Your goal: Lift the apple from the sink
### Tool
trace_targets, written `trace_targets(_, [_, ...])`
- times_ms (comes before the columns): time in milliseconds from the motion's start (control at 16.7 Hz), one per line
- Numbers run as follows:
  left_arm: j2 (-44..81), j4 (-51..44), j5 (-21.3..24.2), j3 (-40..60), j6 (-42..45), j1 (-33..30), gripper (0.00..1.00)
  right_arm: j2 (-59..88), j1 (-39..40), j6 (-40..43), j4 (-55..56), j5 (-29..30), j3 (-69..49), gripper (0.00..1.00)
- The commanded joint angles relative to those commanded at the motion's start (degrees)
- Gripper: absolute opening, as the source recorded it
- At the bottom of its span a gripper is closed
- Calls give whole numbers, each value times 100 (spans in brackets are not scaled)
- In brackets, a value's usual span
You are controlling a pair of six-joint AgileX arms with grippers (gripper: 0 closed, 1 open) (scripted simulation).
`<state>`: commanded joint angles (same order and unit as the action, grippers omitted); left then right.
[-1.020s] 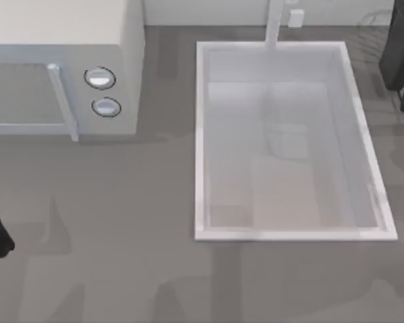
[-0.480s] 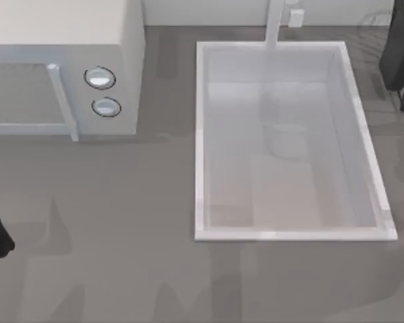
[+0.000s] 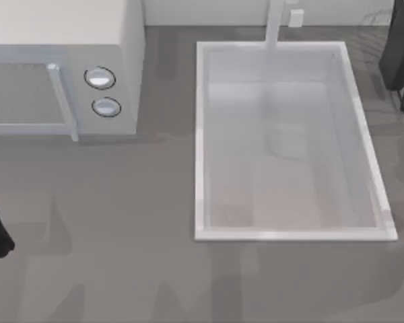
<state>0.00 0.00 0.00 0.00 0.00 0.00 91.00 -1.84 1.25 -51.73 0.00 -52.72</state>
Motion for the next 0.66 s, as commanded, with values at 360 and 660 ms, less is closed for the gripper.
trace_targets(360, [0, 0, 0, 0, 0, 0, 100, 0, 0, 0, 0, 0, 0, 100])
trace_targets(660, [0, 0, 0, 0, 0, 0, 100, 0, 0, 0, 0, 0, 0, 100])
